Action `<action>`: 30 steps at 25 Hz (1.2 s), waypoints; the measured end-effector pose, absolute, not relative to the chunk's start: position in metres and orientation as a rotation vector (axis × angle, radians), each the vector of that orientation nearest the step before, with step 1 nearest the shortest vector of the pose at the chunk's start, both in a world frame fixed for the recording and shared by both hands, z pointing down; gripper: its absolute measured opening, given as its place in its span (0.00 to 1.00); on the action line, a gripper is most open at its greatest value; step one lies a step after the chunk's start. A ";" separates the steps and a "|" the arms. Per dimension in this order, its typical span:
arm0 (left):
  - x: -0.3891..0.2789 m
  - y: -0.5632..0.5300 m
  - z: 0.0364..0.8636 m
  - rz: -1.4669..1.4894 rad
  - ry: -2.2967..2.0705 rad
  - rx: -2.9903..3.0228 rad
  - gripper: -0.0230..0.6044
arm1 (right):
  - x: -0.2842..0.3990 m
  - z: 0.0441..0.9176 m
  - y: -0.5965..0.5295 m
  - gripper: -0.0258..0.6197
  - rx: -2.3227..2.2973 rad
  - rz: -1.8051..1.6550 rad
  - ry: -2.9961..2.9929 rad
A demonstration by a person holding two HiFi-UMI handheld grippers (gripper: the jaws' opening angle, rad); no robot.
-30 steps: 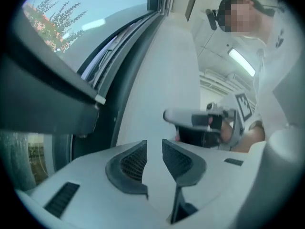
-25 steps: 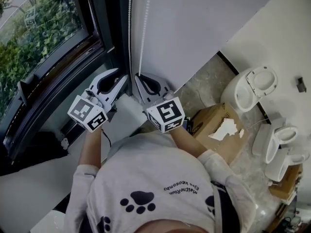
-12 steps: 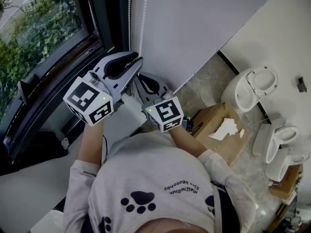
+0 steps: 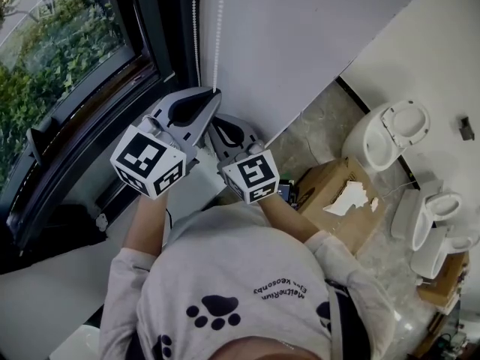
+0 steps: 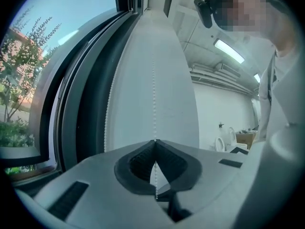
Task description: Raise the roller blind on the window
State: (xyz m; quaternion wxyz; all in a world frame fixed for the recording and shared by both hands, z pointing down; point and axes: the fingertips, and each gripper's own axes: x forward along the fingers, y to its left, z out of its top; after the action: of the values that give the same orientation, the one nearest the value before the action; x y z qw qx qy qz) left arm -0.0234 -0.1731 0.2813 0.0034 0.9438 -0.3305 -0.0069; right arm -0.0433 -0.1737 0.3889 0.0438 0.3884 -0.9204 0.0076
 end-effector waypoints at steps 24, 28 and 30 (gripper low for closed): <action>-0.027 -0.173 0.392 0.024 -1.078 2.812 0.05 | -0.040 0.478 -0.163 0.21 1.150 -0.031 -2.672; -0.030 -0.176 0.390 0.005 -1.117 2.810 0.05 | -0.027 0.451 -0.165 0.22 1.274 -0.082 -2.640; -0.032 -0.178 0.389 -0.001 -1.156 2.819 0.05 | -0.021 0.439 -0.164 0.22 1.327 -0.102 -2.632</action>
State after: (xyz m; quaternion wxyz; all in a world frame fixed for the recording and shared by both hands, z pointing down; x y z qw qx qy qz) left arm -0.0323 -0.1781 0.3888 0.0474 0.9241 -0.3791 -0.0002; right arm -0.0214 -0.1637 0.4391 0.0960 0.4477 -0.8884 -0.0343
